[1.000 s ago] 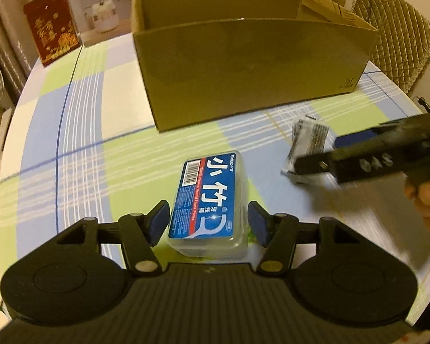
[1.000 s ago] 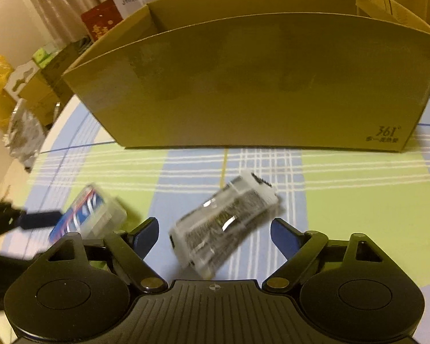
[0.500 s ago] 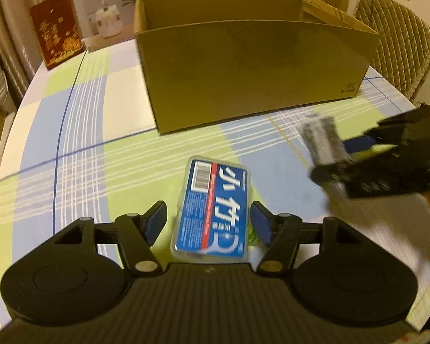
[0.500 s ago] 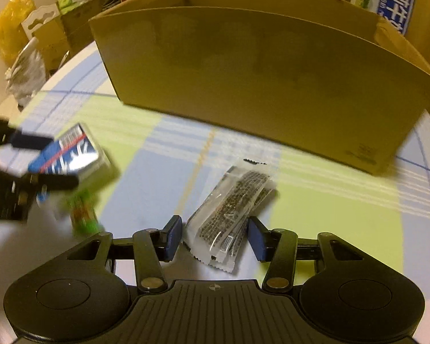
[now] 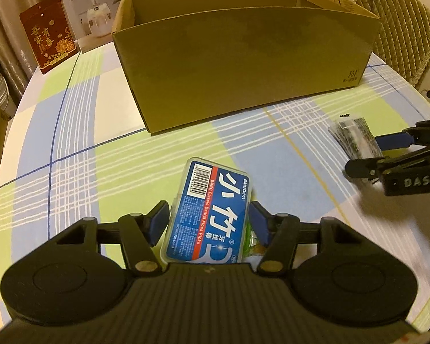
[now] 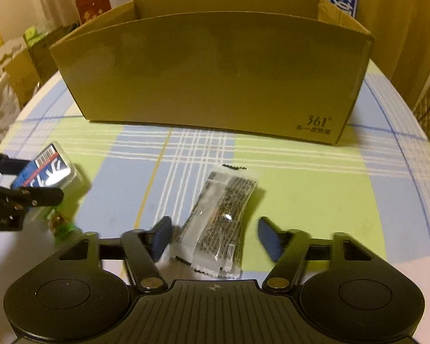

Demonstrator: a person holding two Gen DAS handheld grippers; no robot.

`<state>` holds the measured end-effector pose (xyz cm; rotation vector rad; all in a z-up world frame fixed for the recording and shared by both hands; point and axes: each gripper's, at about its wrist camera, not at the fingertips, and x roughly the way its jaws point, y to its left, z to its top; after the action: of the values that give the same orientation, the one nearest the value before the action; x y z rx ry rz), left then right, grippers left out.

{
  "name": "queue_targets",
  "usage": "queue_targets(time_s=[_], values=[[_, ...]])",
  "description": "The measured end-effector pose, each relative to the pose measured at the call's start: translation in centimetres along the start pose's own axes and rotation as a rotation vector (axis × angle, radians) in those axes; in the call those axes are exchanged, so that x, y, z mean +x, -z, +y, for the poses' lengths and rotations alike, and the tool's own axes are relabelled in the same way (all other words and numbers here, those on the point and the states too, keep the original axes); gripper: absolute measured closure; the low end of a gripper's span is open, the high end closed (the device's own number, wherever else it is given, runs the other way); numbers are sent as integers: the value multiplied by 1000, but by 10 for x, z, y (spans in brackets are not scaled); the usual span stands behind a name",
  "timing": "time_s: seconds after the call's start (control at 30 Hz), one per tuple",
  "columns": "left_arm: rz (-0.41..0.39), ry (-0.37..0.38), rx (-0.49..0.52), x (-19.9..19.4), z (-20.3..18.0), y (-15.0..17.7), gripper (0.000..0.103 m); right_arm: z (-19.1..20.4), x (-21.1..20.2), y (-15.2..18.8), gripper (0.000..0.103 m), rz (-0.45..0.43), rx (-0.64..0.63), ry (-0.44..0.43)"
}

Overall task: Organize objects
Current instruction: 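Grasp the blue toothpick box with left tool while right tool grasps the floss pack, then lift toothpick box and floss pack and carry them toward the cardboard box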

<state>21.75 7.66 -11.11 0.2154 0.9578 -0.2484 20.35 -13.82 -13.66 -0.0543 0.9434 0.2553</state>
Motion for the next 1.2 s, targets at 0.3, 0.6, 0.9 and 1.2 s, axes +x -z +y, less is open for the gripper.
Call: queue_targets(time_s=[0.3,0.6,0.9,1.2], values=[[-14,41,-76,-20,-3,-1,47,-19,-26,21,68,32,-18,-5],[-22,167,-125,-35,-69,20,47,-34,-50,48,67,37,-11,36],[-29,151,1,-22,-104,33,44,-35,-51,55,57,29,-14,35],[-25,129,30,-19,-103,36,51,-31,-48,56,57,5,-35,50]])
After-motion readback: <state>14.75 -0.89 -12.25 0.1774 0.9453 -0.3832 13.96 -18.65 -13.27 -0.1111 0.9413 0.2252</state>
